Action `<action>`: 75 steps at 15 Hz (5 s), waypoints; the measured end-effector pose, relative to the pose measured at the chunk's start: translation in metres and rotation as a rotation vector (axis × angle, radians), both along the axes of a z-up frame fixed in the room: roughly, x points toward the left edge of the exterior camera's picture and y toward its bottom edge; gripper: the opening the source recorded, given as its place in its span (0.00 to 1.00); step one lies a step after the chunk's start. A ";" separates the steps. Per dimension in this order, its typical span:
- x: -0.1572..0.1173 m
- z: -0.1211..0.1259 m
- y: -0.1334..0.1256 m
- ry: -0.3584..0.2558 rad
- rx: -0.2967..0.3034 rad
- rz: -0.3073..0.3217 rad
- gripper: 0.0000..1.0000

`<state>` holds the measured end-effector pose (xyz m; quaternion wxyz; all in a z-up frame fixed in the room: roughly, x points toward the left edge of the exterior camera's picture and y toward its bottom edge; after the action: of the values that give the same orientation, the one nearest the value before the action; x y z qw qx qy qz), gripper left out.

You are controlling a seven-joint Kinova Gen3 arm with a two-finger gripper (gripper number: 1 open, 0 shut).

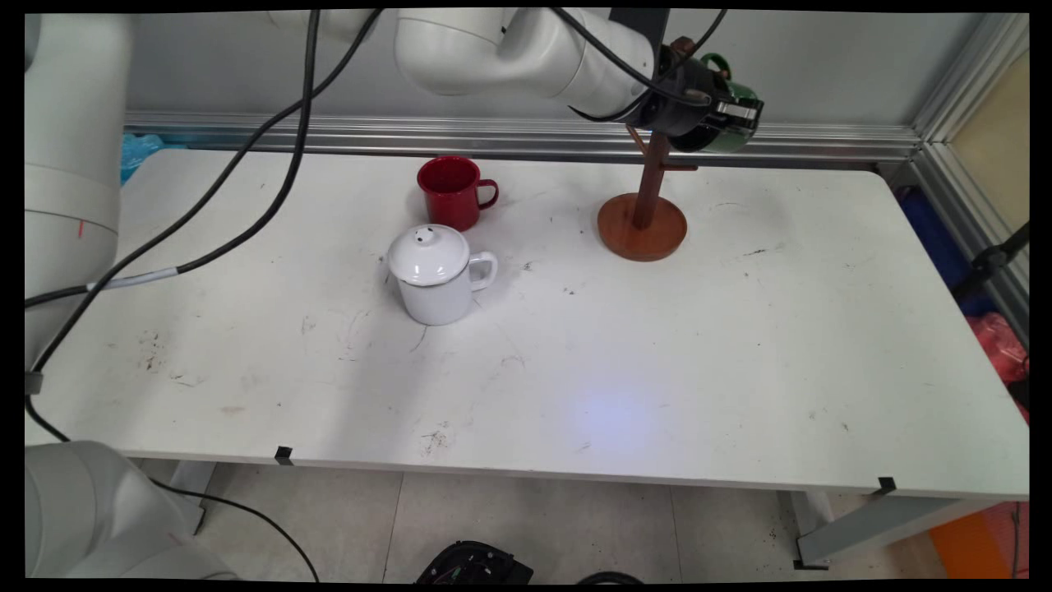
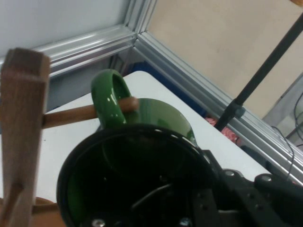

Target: Place the picked object on the table

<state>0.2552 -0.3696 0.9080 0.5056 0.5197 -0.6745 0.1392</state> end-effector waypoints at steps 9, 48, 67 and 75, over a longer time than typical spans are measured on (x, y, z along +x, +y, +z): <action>-0.014 0.014 0.014 0.018 -0.012 -0.055 0.00; 0.078 0.005 0.186 -0.415 0.324 -0.384 0.00; 0.087 -0.048 0.207 -0.686 0.543 -0.393 0.00; 0.085 -0.064 0.198 -0.762 0.595 -0.399 0.00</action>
<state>0.3401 -0.1718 0.8436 0.0716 0.4148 -0.9068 0.0219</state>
